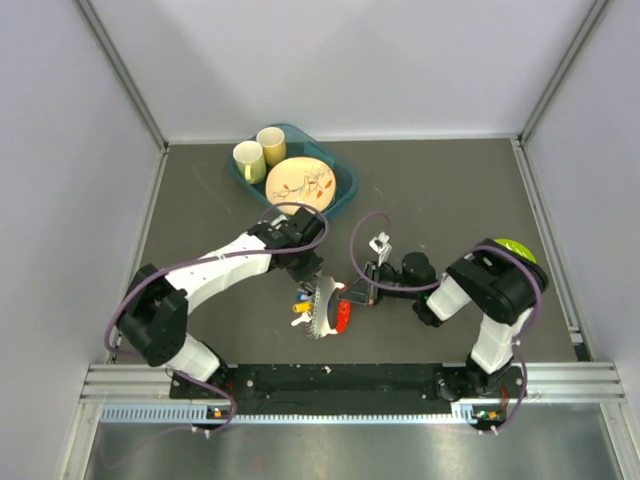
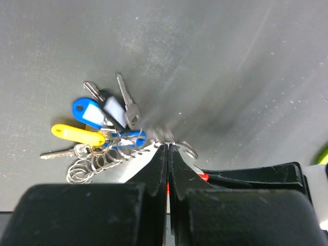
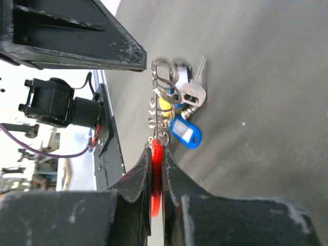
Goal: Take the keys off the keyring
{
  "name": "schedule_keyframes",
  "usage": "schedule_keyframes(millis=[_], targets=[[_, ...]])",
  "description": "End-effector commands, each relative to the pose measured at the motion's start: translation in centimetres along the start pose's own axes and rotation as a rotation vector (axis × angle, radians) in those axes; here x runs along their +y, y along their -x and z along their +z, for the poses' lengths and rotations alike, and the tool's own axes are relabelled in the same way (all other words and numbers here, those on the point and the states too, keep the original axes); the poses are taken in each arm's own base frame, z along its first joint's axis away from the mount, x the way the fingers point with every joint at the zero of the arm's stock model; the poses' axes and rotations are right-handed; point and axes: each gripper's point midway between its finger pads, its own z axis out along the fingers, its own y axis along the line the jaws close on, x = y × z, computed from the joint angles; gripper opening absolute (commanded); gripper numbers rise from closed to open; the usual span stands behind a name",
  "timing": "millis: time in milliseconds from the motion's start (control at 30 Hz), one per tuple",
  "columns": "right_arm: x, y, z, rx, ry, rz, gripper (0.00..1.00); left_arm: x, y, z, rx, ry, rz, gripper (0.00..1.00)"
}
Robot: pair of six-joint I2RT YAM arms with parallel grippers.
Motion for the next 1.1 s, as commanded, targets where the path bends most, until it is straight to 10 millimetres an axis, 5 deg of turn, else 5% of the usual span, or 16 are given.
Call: schedule_keyframes(millis=[0, 67, 100, 133, 167, 267, 367, 533, 633, 800, 1067], targets=[[2.3, 2.1, -0.6, -0.014, -0.007, -0.169, 0.00, -2.4, 1.9, -3.7, -0.094, -0.172, 0.071, 0.03], [4.2, 5.0, -1.0, -0.042, -0.042, -0.315, 0.00, -3.2, 3.0, -5.3, -0.136, -0.236, 0.139, 0.23], [2.6, 3.3, -2.0, 0.065, -0.149, -0.270, 0.00, -3.6, 3.5, -6.8, -0.163, -0.285, 0.169, 0.29], [2.9, 3.9, -2.4, 0.078, -0.177, -0.307, 0.00, -3.6, 4.2, -7.6, -0.192, -0.303, 0.192, 0.36], [4.2, 6.3, -2.2, 0.061, -0.186, -0.417, 0.00, -3.4, 5.1, -8.4, -0.243, -0.311, 0.251, 0.51], [6.3, 8.6, -4.3, 0.131, -0.291, -0.518, 0.00, -4.2, 7.4, -12.3, -0.408, -0.419, 0.383, 0.65], [8.8, 10.2, -5.9, 0.228, -0.345, -0.574, 0.00, -5.7, 7.9, -16.4, -0.498, -0.542, 0.606, 0.66], [13.1, 12.7, -7.4, 0.332, -0.434, -0.686, 0.00, -6.2, 6.0, -19.2, -0.513, -0.661, 0.957, 0.64], [16.5, 12.4, -8.0, 0.373, -0.363, -0.758, 0.00, -5.8, 3.7, -20.6, -0.503, -0.784, 1.149, 0.65], [16.1, 8.9, -9.7, 0.662, -0.384, -0.795, 0.00, -4.7, 1.3, -23.2, -0.513, -0.935, 1.314, 0.66], [21.6, 7.7, -8.8, 0.691, -0.225, -0.921, 0.00, -3.5, -5.1, -24.2, -0.249, -1.249, 1.490, 0.65]])
